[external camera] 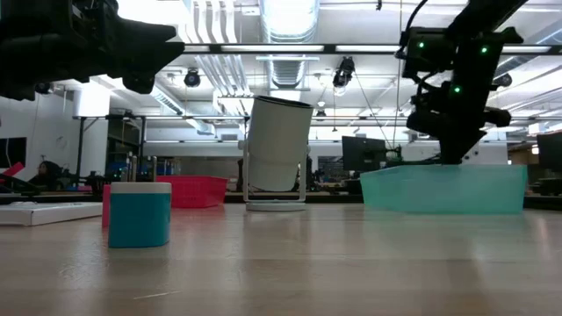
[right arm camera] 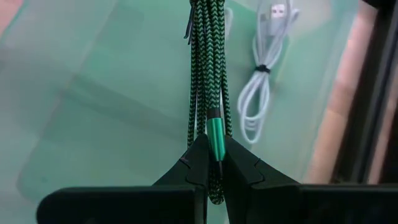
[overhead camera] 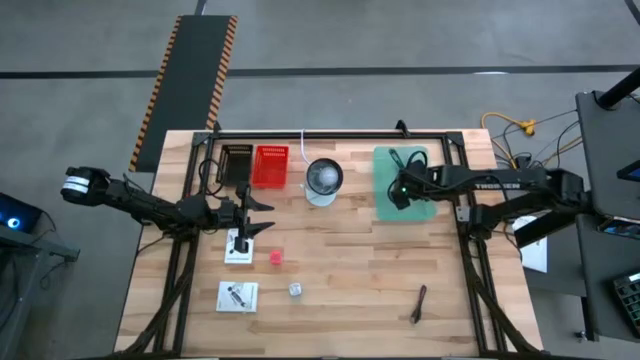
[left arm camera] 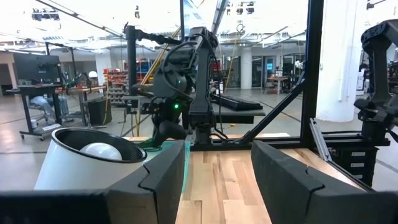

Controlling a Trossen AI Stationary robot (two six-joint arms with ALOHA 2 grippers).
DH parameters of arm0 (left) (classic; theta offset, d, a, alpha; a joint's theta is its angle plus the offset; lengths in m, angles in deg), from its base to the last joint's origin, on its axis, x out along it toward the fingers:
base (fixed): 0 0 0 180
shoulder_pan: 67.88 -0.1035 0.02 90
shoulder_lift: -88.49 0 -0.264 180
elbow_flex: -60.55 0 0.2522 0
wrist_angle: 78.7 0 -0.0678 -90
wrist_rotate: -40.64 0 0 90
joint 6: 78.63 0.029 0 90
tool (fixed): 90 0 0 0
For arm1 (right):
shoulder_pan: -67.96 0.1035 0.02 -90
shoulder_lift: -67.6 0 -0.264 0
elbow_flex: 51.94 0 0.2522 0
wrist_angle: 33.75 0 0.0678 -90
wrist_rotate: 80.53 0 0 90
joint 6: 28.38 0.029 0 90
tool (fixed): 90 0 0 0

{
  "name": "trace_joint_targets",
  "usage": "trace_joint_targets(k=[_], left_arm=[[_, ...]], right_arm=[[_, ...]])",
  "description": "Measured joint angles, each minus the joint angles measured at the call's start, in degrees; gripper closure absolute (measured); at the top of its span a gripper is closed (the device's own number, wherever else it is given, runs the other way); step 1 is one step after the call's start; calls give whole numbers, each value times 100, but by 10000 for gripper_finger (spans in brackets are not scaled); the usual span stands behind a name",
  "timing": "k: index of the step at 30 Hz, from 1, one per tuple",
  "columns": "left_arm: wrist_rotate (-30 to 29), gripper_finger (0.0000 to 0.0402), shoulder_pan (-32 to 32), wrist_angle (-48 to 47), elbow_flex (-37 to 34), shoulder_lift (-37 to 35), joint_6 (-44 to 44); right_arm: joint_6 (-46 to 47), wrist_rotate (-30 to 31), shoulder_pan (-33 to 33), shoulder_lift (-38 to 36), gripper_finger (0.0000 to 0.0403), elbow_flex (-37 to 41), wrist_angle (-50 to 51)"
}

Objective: Pick and place items into bin
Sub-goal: Put the green charger cable into the green bin

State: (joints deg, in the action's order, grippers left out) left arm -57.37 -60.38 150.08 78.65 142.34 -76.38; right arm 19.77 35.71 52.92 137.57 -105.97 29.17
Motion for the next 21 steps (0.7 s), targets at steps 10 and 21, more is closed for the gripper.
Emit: trace_joint_targets(k=[10,21], left_arm=[[0,230,1,2,0,2,-1],[0,230,0,2,0,0,-1]], right_arm=[[-191,-636,-252,609,390,-9,-515],[-509,-524,-378,902,389,-92,-962]])
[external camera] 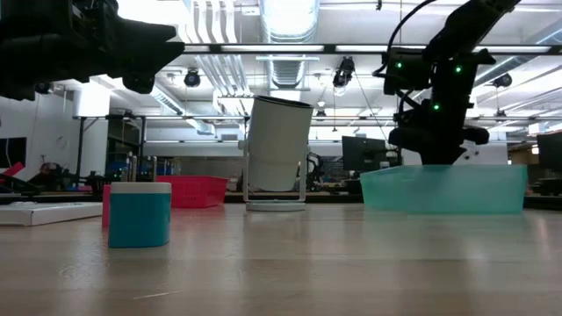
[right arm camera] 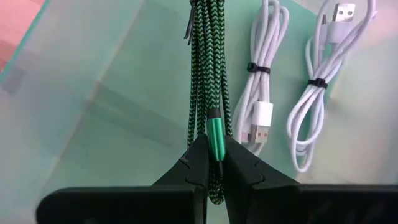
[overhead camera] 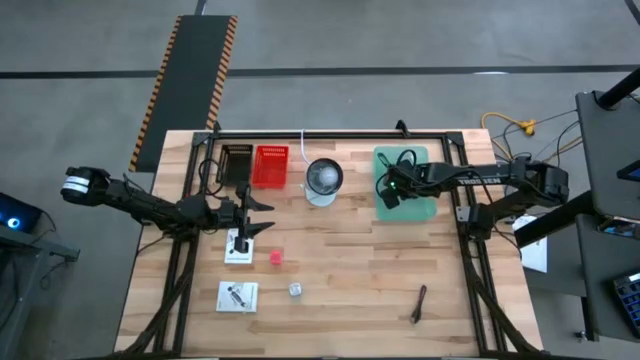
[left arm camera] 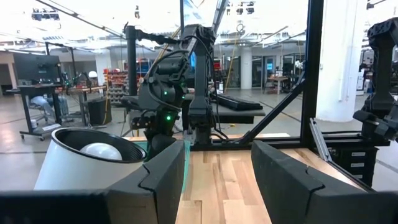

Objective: Pick and place items into bin
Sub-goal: Put the green charger cable into the green bin, then put the black charger cable into the green bin

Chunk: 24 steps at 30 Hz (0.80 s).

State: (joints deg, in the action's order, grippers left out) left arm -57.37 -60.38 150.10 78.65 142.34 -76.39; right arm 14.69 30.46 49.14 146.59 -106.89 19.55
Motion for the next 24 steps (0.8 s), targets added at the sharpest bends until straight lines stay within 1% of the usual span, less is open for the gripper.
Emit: trace_joint_targets(k=[3,9,15,19,24], left_arm=[[0,230,-1,-2,0,0,0],[0,230,-1,-2,0,0,0],[0,230,1,-1,-1,0,0],[0,230,1,-2,0,0,0],[0,230,-1,-2,0,0,0]], right_arm=[[-26,0,2,-37,376,-29,41],[-281,9,6,-68,327,-89,59],[-303,4,38,-74,285,-192,58],[-288,3,183,-103,268,-297,41],[-283,4,471,-104,256,-544,30]])
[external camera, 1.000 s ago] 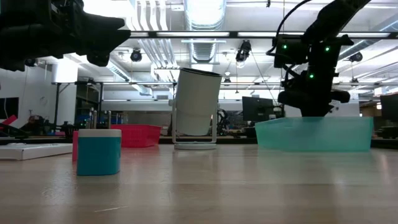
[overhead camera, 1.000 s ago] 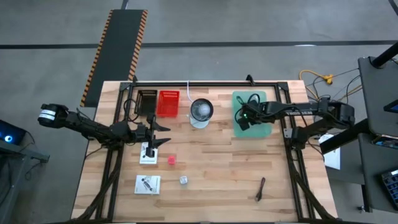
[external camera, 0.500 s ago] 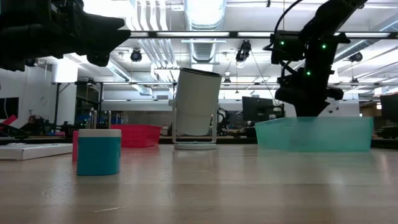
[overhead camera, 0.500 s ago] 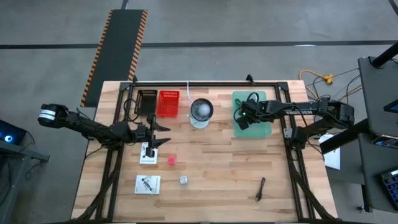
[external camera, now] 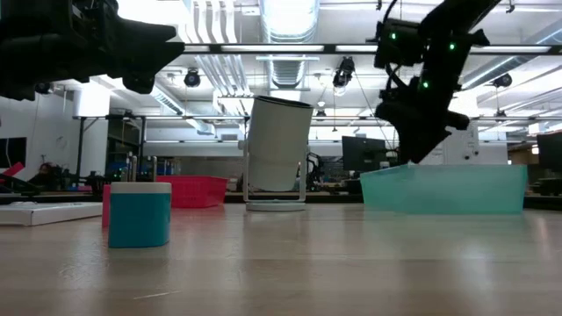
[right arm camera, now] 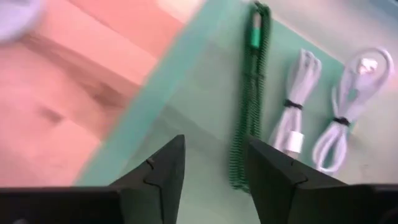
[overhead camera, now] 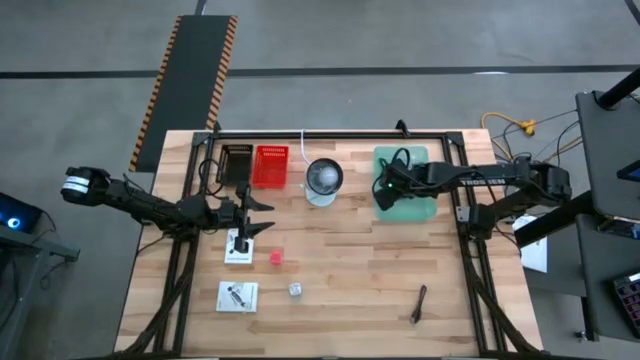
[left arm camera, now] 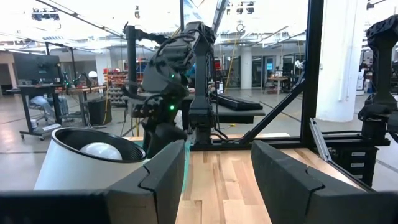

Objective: Pick and place items into bin
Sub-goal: Put the black charger cable into the green bin

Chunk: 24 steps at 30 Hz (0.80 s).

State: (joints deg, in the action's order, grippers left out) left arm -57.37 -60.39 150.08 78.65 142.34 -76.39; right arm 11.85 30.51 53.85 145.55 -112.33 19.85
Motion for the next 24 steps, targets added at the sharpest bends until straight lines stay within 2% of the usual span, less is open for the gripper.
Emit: trace_joint_targets(k=[10,18,24], left_arm=[[0,230,1,0,0,0,-2],[0,230,1,0,0,0,-2],[0,230,0,0,0,0,-2]], right_arm=[[-326,-15,1113,4,266,-369,-373],[-291,-925,2616,7,276,-317,-441],[-282,-1056,3901,9,273,-317,-418]])
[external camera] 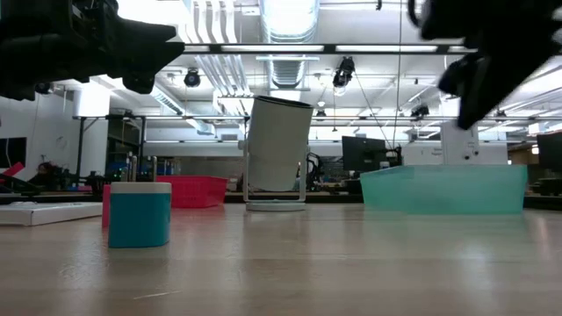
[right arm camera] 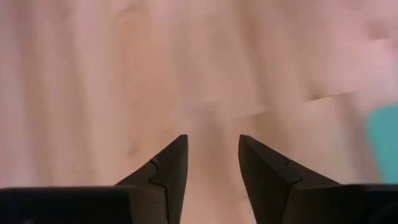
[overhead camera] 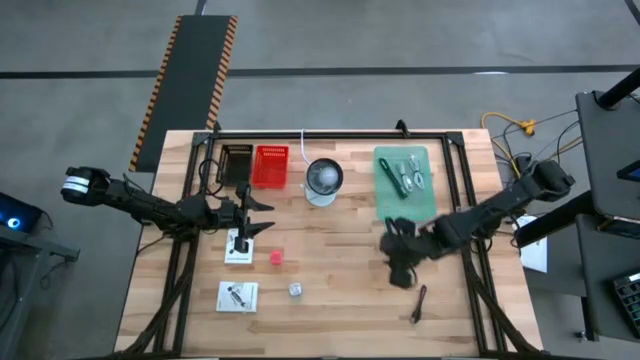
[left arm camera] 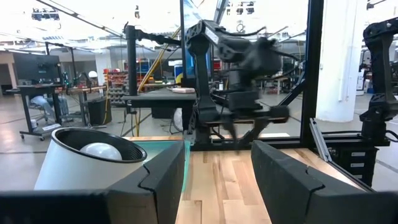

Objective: Pick and place items into bin
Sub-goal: Put the black charger cable into the green bin

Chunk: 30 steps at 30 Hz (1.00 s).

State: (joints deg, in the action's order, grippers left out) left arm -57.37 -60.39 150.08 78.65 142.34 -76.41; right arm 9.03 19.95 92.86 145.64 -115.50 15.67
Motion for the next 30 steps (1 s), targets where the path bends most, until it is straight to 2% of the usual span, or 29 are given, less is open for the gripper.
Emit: trace_joint_targets(k=[7,14,21,27,30], left_arm=[[0,230,0,0,0,0,0],[0,230,0,0,0,0,-2],[0,230,1,1,0,0,-2],[0,230,1,2,0,0,-3],[0,230,1,0,0,0,-4]], right_arm=[[-82,-791,1195,4,280,7,4],[-98,-902,2064,4,284,7,4],[-3,-620,2354,40,304,137,-43],[286,-667,2454,437,316,160,-103],[292,-901,2486,703,318,160,-250]])
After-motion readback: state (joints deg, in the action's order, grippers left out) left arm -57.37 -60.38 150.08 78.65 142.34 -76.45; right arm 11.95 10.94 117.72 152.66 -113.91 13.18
